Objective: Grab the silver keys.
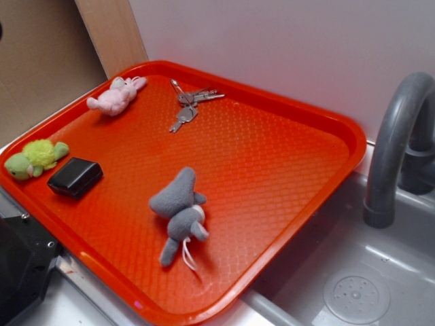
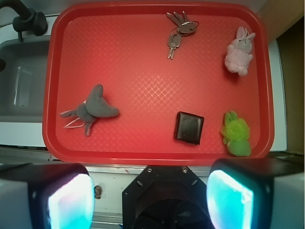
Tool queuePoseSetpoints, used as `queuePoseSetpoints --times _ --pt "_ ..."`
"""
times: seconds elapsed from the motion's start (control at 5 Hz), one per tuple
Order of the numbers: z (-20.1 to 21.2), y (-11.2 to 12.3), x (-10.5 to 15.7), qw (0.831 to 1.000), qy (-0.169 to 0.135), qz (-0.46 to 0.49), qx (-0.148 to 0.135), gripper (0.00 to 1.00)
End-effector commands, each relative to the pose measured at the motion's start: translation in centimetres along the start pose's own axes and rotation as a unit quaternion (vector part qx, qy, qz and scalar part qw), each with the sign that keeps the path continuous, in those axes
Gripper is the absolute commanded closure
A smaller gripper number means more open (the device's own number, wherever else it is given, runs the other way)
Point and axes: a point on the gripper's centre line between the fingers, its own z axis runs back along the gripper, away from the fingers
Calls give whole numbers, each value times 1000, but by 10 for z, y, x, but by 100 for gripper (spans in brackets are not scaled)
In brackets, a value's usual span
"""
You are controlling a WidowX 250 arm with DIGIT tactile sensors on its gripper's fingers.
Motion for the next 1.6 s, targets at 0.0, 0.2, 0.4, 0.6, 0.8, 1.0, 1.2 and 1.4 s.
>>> queuePoseSetpoints --times 0.0,0.2,0.4,0.6,0.8,1.0,1.2,1.4 --pt "0 0 0 1000 0 0 0 0" --pt "-42 24 45 992 20 125 13 0" --pt "-68 35 85 967 36 252 -18 0" --pt "-107 51 126 926 31 373 -54 0" --pt "-131 60 171 899 -3 429 -85 0" --pt "-139 61 184 902 -38 425 -72 0" --pt "-136 64 183 904 -48 421 -54 0" --pt "-141 73 174 908 -24 417 -28 0"
